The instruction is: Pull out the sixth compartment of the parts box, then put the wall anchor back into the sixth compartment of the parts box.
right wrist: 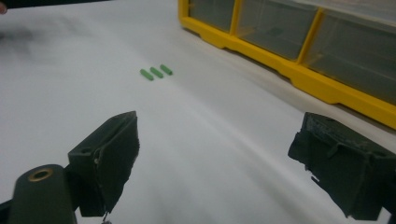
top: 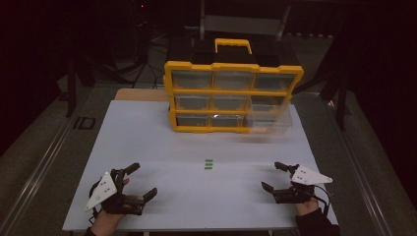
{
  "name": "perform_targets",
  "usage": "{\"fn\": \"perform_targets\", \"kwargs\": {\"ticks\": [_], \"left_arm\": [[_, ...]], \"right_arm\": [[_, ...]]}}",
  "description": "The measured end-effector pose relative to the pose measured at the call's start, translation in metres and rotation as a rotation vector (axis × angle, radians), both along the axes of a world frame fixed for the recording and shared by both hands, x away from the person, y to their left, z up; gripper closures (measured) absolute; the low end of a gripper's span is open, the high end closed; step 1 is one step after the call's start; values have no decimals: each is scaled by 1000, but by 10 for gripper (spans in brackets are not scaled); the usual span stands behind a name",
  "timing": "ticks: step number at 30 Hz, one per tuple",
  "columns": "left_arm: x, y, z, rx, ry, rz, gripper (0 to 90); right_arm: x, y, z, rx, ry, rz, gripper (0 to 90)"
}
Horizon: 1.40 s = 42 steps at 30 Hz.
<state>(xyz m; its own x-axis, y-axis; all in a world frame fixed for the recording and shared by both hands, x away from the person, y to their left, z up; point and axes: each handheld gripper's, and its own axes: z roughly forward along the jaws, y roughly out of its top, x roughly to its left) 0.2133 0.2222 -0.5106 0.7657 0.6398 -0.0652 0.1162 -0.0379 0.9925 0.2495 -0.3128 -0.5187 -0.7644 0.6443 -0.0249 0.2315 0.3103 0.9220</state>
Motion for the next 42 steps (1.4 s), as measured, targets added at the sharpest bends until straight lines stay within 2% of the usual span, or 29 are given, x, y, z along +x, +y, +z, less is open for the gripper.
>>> {"fn": "perform_targets", "kwargs": {"ticks": [7,14,18,30,42], "left_arm": [[1,-1,0,5,0,-4,0],[2,-2,0,2,3,-10,0],[2,-2,0,-1,4,-9,0],[3,-1,1,0,9,-8,0],[6,4,6,-34,31,7,0]], "right_arm": [[-2,-4,1,56,-11,11,123],[-4,1,0,41,-15,37,123],[-5,-1,2,56,-30,34,124],[-5,-1,3,80,-33,39,124],[-6,1,6,85,-47,44,125]]}}
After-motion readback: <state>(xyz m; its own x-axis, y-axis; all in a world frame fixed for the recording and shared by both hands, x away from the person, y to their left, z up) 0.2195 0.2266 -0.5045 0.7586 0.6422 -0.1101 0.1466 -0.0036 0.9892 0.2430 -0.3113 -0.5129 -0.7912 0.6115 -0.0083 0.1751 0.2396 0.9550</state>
